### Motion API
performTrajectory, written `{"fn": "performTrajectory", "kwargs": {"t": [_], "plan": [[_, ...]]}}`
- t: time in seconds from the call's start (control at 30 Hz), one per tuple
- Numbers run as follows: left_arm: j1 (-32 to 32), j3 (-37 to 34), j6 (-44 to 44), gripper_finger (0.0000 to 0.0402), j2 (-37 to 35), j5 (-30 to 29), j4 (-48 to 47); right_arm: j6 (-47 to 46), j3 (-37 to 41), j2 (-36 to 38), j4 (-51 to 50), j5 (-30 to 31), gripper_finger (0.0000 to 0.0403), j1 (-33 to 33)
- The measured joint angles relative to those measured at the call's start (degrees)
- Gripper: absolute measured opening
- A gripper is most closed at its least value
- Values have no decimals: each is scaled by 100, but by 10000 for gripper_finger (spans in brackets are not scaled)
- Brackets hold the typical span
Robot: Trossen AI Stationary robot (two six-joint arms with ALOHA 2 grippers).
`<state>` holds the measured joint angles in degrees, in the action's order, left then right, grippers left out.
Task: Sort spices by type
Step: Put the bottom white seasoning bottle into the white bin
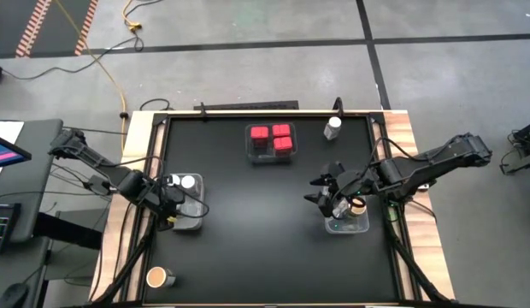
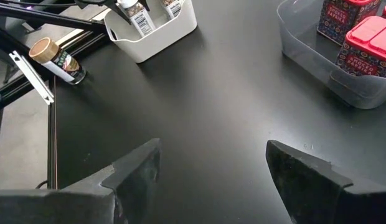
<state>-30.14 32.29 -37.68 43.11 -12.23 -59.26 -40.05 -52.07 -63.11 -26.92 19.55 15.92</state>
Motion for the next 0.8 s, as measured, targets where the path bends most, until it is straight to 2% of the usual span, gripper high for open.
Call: {"fn": "performTrajectory", "kwargs": {"t": [0.27,0.53,0.8], "plan": [[0,0,-58,232,0,-2,7,0,0,0,0,-2,315,0],[1,0,-137,255,0,0,51,0,0,0,0,-2,315,0],[0,2,-340,255,0,53,51,2,0,0,0,-2,315,0]]}}
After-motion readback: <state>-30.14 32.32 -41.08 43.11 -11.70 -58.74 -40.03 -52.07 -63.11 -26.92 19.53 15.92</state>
